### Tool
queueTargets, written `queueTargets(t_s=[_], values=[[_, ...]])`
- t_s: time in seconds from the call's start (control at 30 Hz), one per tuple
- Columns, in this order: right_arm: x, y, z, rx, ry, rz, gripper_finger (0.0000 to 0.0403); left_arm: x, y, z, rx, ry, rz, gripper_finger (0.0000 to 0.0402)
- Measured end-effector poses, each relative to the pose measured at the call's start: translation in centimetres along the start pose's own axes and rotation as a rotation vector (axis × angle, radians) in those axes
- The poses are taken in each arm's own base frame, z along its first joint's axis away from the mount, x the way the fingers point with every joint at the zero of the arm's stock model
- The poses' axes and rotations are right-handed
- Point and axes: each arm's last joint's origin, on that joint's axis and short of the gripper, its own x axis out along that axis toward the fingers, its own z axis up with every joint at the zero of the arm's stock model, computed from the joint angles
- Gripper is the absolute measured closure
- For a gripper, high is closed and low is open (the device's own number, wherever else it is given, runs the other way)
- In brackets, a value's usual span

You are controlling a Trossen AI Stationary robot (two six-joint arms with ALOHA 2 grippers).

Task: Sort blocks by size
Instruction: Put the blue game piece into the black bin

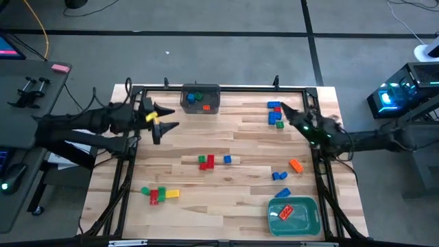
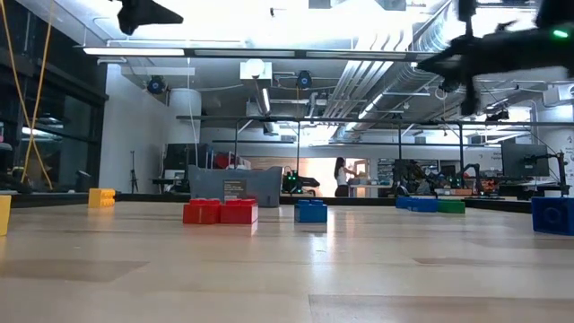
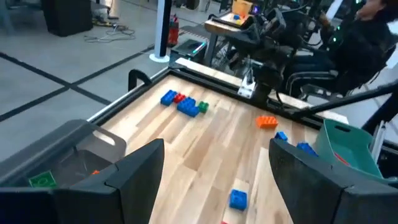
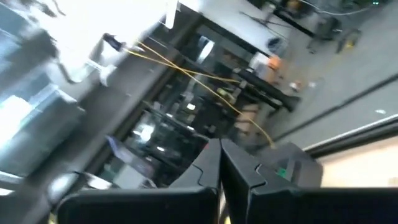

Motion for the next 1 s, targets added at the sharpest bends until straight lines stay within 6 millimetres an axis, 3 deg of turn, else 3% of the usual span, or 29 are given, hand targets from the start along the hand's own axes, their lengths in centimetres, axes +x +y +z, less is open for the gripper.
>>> queueTargets(t_s=[0.17, 0.27, 0.4, 0.57, 0.7, 0.87, 1.0], values=[[6.9, 4.1, -2.3, -0.169, 0.191, 0.062, 0.0402, 1.3, 1.5, 0.7, -0.081, -0.023, 0.050, 0.0129], [11.1, 6.4, -4.4, -0.339, 0.445, 0.223, 0.0402, 2.1, 2.0, 1.1, -0.157, -0.057, 0.086, 0.0129], [14.1, 8.2, -7.1, -0.538, 0.867, 0.356, 0.0402, 2.7, 2.2, 1.3, -0.272, -0.084, 0.091, 0.0129], [15.0, 8.1, -7.6, -0.812, 1.287, 0.129, 0.0402, 2.8, 2.2, 1.3, -0.380, -0.093, 0.095, 0.0129], [14.7, 6.6, -8.1, -0.936, 1.469, -0.069, 0.0402, 2.8, 2.2, 1.3, -0.415, -0.097, 0.096, 0.0129], [14.9, 4.8, -9.9, -0.902, 1.555, -0.149, 0.0402, 2.8, 2.2, 1.2, -0.352, -0.083, 0.106, 0.0129], [14.9, 4.5, -12.4, -0.889, 1.569, -0.111, 0.0397, 2.8, 2.2, 1.2, -0.345, -0.073, 0.084, 0.0129]])
